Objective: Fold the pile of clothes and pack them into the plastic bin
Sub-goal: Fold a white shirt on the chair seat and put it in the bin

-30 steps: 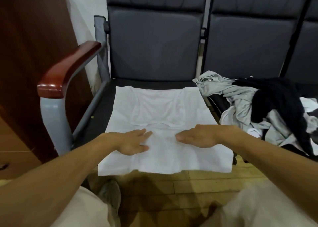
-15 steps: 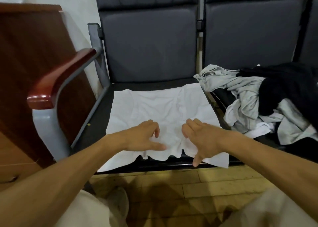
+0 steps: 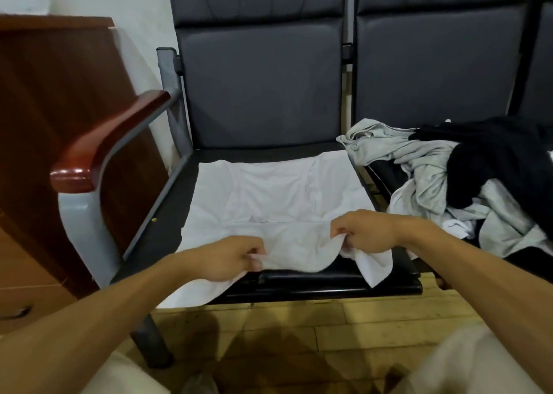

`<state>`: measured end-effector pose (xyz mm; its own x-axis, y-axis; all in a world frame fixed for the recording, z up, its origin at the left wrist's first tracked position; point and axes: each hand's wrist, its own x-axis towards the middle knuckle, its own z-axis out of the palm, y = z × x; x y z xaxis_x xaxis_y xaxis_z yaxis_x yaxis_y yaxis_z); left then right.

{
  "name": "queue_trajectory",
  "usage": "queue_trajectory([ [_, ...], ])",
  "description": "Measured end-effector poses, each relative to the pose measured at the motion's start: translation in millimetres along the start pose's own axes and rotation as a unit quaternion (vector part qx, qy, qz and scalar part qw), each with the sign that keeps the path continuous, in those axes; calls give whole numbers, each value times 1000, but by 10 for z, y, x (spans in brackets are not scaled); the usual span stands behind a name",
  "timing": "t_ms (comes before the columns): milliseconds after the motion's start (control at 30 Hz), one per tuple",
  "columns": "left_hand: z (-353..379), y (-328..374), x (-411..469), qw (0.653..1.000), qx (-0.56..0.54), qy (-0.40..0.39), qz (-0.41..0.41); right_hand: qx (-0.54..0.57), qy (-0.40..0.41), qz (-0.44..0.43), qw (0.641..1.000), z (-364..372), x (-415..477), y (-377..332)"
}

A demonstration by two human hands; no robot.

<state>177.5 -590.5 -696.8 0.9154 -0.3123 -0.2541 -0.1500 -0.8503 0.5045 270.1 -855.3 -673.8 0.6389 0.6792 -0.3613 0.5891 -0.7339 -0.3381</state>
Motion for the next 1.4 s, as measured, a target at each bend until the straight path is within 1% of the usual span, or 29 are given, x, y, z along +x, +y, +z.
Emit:
queue_trajectory([
  [67, -108, -48, 22, 993, -102, 55, -37, 67, 24, 34, 997, -7, 89, 60],
  [133, -179, -102, 74, 973, -194, 98, -80, 103, 54, 84, 990, -36, 172, 76],
  [200, -198, -152, 147, 958, -223, 142, -114, 150, 82, 110, 979, -70, 215, 78],
  [267, -211, -224, 227, 960, -173, 184, -123, 186, 104, 122, 969, -89, 254, 115],
  [333, -266, -319, 265, 968, -100, 198, -114, 180, 140, 138, 964, -87, 303, 200],
  [433, -390, -517, 224, 981, -22, 161, -107, 123, 229, 170, 951, -62, 407, 364],
  [500, -435, -685, 194, 980, 29, 151, -128, 116, 287, 186, 933, -67, 442, 421],
  [533, -445, -749, 177, 975, 46, 161, -145, 126, 311, 192, 922, -70, 455, 449],
  [600, -451, -845, 153, 957, 57, 207, -197, 143, 345, 209, 904, -77, 481, 480],
  [733, -494, -891, 33, 900, 71, 270, -335, 134, 376, 245, 883, -82, 517, 479],
  [800, -509, -893, -51, 885, 57, 291, -360, 124, 381, 250, 881, -80, 502, 478],
  [833, -511, -896, -83, 883, 34, 307, -354, 112, 379, 254, 883, -74, 485, 485],
  [867, -514, -894, -98, 884, -13, 329, -331, 104, 374, 263, 884, -67, 451, 487],
  [933, -522, -851, -123, 879, -151, 366, -265, 105, 372, 271, 882, -64, 374, 494],
  [1033, -552, -711, -164, 855, -325, 353, -195, 141, 391, 230, 880, -74, 299, 509],
  [1100, -574, -612, -213, 844, -390, 328, -167, 164, 391, 192, 885, -85, 258, 461],
  [1133, -584, -581, -231, 845, -399, 319, -159, 186, 384, 171, 888, -87, 234, 432],
  [1200, -600, -545, -269, 858, -383, 305, -153, 262, 341, 134, 893, -79, 170, 368],
  [1267, -609, -523, -325, 859, -383, 304, -151, 321, 278, 100, 900, -65, 81, 314],
  [1333, -627, -525, -377, 849, -407, 303, -149, 369, 220, 77, 900, -79, -41, 278],
  [1400, -640, -520, -429, 830, -450, 296, -147, 395, 162, 69, 902, -115, -177, 234],
])
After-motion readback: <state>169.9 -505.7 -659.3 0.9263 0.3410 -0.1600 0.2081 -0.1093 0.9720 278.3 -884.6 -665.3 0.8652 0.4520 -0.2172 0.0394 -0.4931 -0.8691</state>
